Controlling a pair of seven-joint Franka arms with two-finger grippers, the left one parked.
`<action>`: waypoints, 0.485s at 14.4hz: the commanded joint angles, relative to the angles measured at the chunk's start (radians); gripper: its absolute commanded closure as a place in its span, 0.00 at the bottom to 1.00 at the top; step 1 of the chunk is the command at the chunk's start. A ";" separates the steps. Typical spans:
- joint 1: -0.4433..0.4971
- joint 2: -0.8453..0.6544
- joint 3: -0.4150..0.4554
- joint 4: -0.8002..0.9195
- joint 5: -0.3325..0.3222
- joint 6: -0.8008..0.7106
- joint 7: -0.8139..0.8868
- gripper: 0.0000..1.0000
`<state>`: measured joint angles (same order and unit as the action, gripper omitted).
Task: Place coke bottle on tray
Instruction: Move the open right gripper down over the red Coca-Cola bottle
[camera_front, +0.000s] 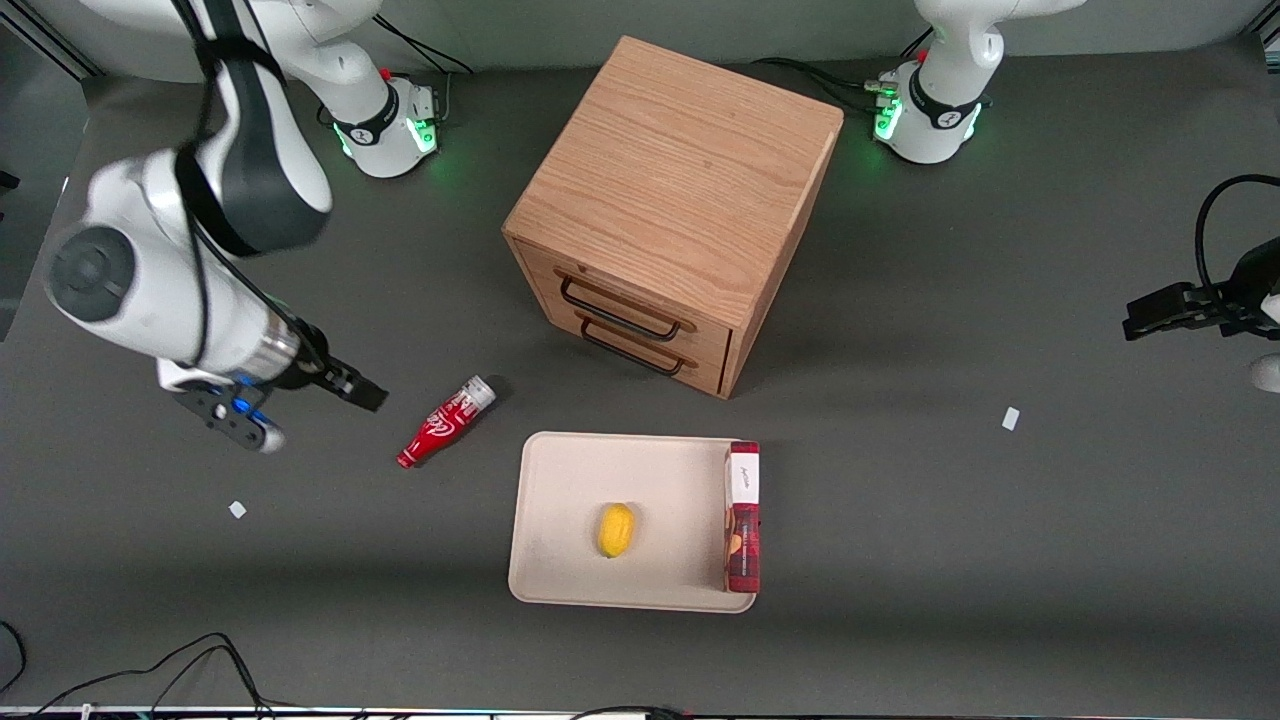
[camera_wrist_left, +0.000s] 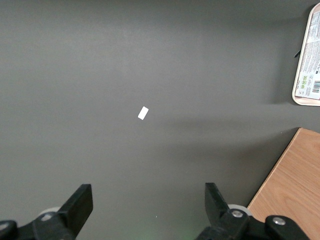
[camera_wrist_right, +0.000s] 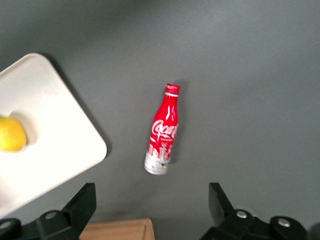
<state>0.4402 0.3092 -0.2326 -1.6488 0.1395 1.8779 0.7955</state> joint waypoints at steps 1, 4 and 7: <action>0.002 0.091 0.006 0.011 0.044 0.084 0.123 0.00; 0.000 0.145 0.024 -0.052 0.054 0.203 0.191 0.00; -0.001 0.180 0.029 -0.126 0.055 0.272 0.215 0.00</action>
<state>0.4396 0.4896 -0.2063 -1.7228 0.1719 2.1041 0.9798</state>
